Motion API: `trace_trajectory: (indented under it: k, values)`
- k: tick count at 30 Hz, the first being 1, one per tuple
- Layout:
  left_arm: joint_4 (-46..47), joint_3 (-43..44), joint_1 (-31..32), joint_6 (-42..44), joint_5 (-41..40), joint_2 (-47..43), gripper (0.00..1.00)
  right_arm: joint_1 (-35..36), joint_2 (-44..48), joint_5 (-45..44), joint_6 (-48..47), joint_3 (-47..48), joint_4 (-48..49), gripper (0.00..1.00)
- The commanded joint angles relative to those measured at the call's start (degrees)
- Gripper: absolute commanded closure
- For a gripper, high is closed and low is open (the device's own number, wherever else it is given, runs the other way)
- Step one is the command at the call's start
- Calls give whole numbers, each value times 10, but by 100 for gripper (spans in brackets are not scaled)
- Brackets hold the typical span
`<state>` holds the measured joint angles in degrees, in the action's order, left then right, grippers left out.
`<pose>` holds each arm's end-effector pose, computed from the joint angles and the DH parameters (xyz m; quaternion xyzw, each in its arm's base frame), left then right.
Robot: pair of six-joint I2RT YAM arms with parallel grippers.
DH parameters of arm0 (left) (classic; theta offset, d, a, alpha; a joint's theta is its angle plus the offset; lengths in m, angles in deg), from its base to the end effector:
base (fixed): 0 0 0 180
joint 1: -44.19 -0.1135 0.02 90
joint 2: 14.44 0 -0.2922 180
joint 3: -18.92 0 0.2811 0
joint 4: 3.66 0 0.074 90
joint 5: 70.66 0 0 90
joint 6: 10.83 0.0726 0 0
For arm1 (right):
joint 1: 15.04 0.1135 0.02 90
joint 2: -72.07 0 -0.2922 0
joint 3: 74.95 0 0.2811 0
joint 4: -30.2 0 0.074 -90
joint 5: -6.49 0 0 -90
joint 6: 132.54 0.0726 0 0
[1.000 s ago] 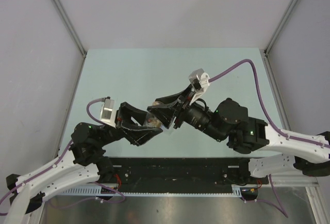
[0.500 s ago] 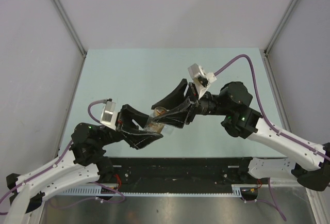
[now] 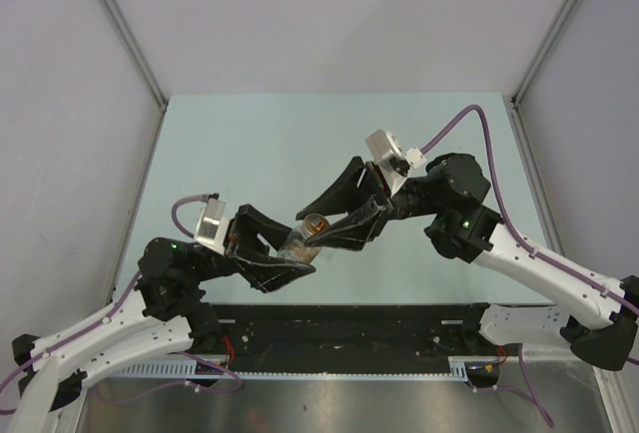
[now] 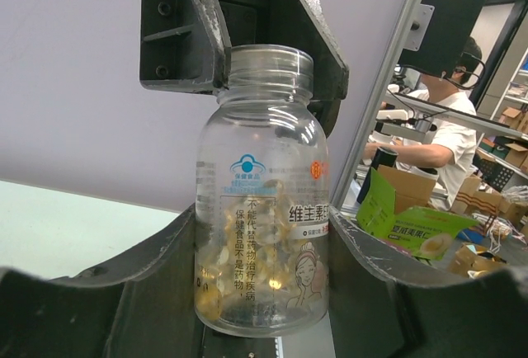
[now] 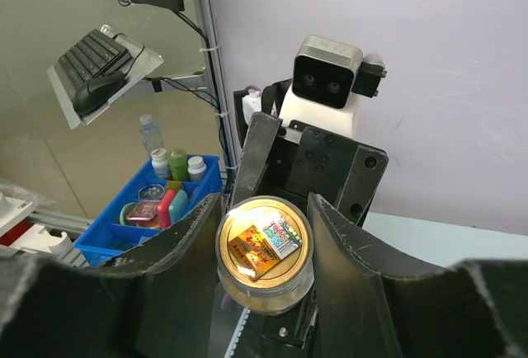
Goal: Sort the pills into containers
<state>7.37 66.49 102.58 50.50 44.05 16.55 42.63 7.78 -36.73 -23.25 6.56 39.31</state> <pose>0.0596 -0.1547 0.4090 0.3067 0.4421 -0.6559 0.5295 0.1011 0.2587 0.5149 -0.4777 0.3464 0.6491 0.4801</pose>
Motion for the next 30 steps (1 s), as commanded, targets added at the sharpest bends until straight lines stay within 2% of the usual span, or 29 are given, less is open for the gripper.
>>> trace_trajectory:
  k: [1, 15, 30]
  values:
    - [0, 14, -7, -12, -47, 0, 100, -5, 11, 68, 37, 8, 83, 100]
    - [1, 4, -6, -17, -47, -7, 99, -23, -22, 75, 159, 8, 254, 100]
    - [3, 4, -6, -16, -48, -1, 100, -26, -19, 85, 146, 8, 227, 100]
